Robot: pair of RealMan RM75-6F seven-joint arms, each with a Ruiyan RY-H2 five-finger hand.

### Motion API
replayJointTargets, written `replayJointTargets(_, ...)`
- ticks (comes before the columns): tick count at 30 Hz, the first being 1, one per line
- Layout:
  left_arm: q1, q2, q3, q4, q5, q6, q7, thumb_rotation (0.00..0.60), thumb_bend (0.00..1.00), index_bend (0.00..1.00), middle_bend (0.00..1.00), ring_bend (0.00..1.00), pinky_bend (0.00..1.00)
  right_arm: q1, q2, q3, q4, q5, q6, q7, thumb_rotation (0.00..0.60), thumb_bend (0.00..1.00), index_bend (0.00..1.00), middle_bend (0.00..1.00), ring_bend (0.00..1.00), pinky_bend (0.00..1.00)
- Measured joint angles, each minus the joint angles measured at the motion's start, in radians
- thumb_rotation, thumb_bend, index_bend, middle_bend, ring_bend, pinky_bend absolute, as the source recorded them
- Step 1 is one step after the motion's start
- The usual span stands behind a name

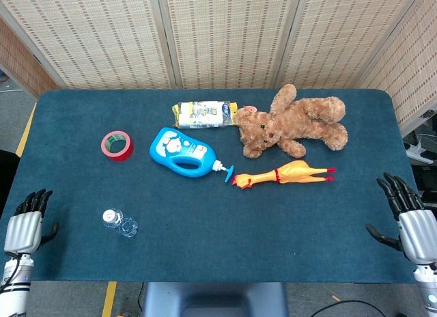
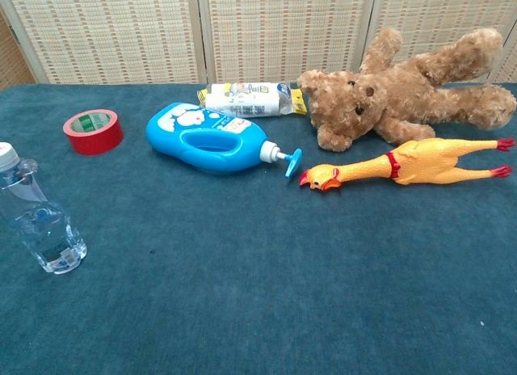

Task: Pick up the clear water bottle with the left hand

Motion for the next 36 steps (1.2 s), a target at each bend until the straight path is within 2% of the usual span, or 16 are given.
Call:
replayJointTargets(10, -0.001, 0.010, 0.001, -0.021, -0.006, -0.010, 0.004, 0.600, 0.39, 0.08, 0.05, 0.05, 0.19, -0.006, 0.004, -0.007, 0.001, -0.009, 0.005, 0.008, 0.600, 0.10, 0.00, 0.00, 0.00, 0.17)
replayJointTargets(17, -0.012, 0.040, 0.013, -0.055, -0.007, -0.081, -0.061, 0.600, 0.40, 0.00, 0.02, 0.01, 0.17, 0.000, 0.002, 0.005, -0.008, 0.011, -0.005, 0.007, 0.600, 0.10, 0.00, 0.00, 0.00, 0.17)
replayJointTargets(20, -0.020, 0.061, 0.019, -0.083, 0.008, -0.120, -0.163, 0.600, 0.39, 0.00, 0.01, 0.00, 0.14, 0.003, 0.002, 0.003, -0.012, 0.009, -0.015, -0.003, 0.600, 0.10, 0.00, 0.00, 0.00, 0.17)
replayJointTargets(30, -0.049, 0.114, 0.044, -0.137, 0.127, -0.202, -0.703, 0.600, 0.38, 0.00, 0.00, 0.00, 0.13, 0.002, 0.011, -0.008, 0.002, -0.012, -0.009, 0.025, 0.600, 0.10, 0.00, 0.00, 0.00, 0.17)
replayJointTargets(36, -0.075, 0.134, 0.074, -0.169, 0.213, -0.228, -0.904, 0.600, 0.38, 0.00, 0.00, 0.00, 0.13, -0.003, 0.009, -0.006, 0.010, -0.016, 0.006, 0.036, 0.600, 0.10, 0.00, 0.00, 0.00, 0.17)
